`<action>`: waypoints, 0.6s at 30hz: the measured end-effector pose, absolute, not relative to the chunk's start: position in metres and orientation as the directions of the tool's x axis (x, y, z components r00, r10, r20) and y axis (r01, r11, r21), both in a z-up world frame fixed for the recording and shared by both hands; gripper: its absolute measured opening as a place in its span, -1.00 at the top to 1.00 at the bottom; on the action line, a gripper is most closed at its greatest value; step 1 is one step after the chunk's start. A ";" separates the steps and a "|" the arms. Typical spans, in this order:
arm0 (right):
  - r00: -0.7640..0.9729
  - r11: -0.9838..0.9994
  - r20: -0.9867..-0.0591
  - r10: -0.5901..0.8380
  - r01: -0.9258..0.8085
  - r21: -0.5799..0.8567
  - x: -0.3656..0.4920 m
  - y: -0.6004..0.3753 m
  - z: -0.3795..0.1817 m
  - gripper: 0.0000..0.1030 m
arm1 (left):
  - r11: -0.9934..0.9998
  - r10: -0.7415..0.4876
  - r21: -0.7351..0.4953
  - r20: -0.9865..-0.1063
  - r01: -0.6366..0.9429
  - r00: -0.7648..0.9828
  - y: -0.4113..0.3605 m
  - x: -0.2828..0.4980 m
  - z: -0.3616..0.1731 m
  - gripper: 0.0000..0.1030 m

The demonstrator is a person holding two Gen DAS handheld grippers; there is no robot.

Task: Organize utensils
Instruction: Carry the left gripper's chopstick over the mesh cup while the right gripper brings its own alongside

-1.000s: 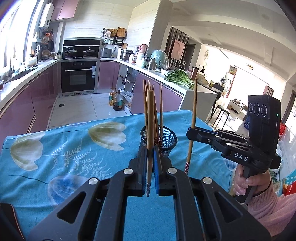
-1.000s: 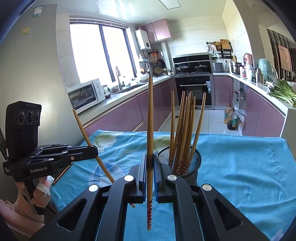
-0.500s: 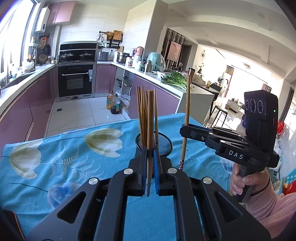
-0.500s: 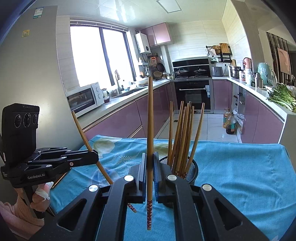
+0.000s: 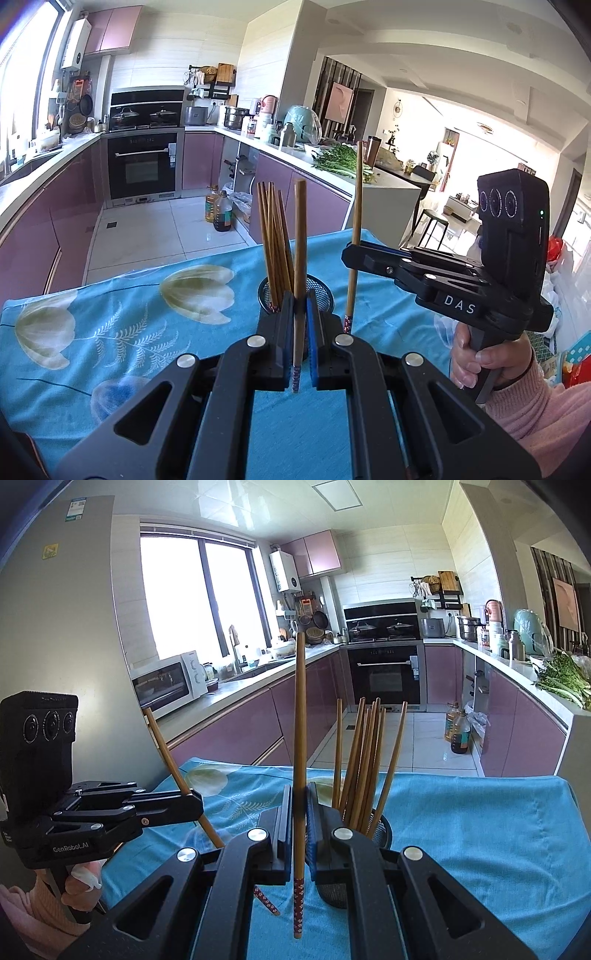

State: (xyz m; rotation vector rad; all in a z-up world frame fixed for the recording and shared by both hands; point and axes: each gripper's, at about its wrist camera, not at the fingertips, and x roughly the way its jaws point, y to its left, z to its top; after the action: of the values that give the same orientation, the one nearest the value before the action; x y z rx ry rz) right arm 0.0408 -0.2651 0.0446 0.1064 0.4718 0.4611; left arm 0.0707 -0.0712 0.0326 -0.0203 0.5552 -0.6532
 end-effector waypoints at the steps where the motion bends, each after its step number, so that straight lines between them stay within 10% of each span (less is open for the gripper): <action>1: 0.791 0.892 -0.413 0.452 -0.403 0.203 0.041 -0.265 0.045 0.89 | 0.798 -0.582 -0.189 -0.483 0.572 0.654 -0.072 0.071 0.033 0.86; 18: 0.786 0.887 -0.410 0.462 -0.414 0.205 0.040 -0.266 0.046 0.89 | 0.791 -0.589 -0.176 -0.480 0.586 0.650 -0.082 0.076 0.040 0.86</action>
State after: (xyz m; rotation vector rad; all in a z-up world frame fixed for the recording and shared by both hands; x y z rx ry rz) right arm 0.0405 -0.2658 0.0456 0.1062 0.4686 0.4733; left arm 0.0757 -0.0825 0.0404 -0.0053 0.5474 -0.6675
